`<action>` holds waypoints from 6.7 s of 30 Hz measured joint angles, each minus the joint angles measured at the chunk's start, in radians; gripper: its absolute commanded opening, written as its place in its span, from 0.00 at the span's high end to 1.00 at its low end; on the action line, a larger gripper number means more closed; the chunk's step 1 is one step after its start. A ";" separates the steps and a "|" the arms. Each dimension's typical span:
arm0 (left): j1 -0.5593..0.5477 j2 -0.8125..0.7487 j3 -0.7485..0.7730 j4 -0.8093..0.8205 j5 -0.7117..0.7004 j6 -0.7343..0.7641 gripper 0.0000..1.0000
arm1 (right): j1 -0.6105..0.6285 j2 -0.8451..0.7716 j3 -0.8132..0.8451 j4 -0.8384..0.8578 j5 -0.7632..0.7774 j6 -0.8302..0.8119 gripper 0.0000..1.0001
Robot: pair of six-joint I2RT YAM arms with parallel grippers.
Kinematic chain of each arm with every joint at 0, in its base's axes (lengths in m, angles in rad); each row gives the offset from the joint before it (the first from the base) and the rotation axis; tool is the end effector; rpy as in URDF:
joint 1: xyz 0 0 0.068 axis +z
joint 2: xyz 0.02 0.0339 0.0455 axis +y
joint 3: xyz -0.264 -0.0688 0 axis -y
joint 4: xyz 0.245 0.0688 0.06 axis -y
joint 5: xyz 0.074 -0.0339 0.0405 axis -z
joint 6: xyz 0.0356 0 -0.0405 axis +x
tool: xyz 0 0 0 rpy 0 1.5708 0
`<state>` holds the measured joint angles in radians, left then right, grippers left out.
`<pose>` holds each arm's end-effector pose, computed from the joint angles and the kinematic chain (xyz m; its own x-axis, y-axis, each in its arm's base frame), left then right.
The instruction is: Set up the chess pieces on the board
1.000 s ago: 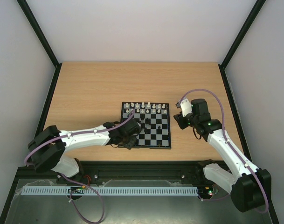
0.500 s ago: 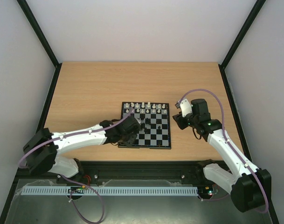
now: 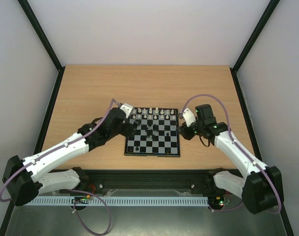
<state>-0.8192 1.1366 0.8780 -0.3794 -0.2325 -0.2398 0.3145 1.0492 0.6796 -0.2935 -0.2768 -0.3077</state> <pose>0.1756 -0.1759 0.2836 -0.5339 0.2328 -0.8129 0.4712 0.8801 -0.0575 0.2099 0.0785 0.2432 -0.4057 -0.4383 -0.8020 -0.6561 0.7506 -0.0784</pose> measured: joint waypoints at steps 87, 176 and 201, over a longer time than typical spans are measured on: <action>0.129 -0.205 -0.197 0.109 -0.107 0.054 0.05 | 0.238 0.285 0.030 -0.156 0.097 -0.093 0.95; 0.129 -0.151 -0.197 0.101 -0.108 0.055 0.06 | 0.238 0.384 0.180 -0.255 0.024 -0.060 0.96; 0.137 -0.134 -0.197 0.097 -0.079 0.054 0.07 | 0.242 0.482 0.172 -0.211 -0.029 -0.079 0.91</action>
<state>-0.6819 1.0023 0.6811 -0.2829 -0.3111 -0.1856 0.5568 1.5314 0.8513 -0.5049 -0.3061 -0.3862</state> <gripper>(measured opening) 0.934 0.069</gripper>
